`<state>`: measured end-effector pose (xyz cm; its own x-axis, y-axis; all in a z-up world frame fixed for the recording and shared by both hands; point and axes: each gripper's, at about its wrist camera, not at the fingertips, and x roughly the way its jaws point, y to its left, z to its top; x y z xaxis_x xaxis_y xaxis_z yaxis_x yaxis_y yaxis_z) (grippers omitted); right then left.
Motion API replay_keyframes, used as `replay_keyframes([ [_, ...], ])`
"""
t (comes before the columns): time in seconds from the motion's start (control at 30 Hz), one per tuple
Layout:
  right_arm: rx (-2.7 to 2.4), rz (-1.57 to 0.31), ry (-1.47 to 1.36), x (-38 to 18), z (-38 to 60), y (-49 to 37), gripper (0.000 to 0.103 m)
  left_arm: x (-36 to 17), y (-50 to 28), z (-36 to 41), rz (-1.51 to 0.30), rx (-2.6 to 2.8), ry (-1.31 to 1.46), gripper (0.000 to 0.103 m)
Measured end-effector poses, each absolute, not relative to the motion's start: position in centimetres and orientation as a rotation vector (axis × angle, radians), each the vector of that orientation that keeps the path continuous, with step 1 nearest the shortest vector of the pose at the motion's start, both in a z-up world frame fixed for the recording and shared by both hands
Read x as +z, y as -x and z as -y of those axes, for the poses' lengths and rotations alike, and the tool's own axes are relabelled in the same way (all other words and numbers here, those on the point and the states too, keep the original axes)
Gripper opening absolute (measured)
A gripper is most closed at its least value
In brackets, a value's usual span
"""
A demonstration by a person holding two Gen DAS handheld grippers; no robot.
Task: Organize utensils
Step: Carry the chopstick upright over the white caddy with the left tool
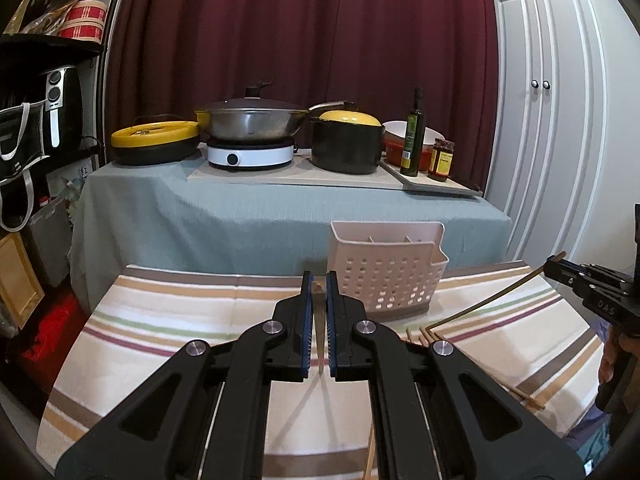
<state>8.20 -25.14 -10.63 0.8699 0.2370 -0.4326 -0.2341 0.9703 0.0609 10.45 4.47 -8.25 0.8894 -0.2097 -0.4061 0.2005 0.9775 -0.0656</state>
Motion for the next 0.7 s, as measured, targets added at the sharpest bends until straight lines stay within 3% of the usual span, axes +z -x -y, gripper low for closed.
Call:
replay_keyframes([
  [0.47,0.234,-0.355,-0.009,-9.6,23.7,-12.7,0.007,-7.2,-14.0,-3.7,-0.394,-0.225,0.040,0.006],
  [0.7,0.252,-0.292,-0.037,-6.3,24.3,-13.2,0.007,-4.5,-15.1,-3.5,-0.369,-0.275,0.066,0.006],
])
